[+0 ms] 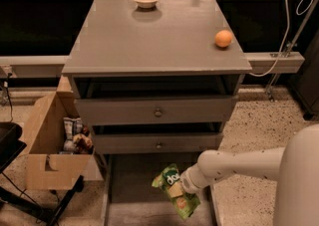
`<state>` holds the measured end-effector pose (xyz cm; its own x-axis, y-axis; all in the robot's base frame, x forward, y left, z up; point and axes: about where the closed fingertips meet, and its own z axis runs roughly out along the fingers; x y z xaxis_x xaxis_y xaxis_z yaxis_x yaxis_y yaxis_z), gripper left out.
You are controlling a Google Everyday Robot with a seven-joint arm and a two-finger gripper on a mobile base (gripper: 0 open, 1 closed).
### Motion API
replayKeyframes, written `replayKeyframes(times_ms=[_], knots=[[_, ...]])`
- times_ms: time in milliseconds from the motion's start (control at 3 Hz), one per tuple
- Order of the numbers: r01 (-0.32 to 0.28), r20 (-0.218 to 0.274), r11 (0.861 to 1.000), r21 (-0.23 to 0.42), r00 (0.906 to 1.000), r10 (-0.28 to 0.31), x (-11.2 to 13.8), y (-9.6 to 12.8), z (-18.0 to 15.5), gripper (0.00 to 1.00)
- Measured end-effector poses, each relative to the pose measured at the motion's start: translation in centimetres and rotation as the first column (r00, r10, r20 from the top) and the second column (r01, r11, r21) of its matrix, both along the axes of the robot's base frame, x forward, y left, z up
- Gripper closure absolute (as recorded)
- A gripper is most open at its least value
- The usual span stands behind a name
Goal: Place green rice chip bag into bottom drawer
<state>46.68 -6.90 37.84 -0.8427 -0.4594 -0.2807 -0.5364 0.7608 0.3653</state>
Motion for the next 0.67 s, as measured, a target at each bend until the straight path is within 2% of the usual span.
replayKeyframes(times_ms=[333, 667], knots=[[-0.013, -0.08, 0.998, 0.067, 0.9966, 0.019, 0.4, -1.6, -5.3, 1.0], [-0.041, -0.116, 0.988, 0.146, 0.9915, 0.058, 1.0, -1.7, -11.0, 1.0]])
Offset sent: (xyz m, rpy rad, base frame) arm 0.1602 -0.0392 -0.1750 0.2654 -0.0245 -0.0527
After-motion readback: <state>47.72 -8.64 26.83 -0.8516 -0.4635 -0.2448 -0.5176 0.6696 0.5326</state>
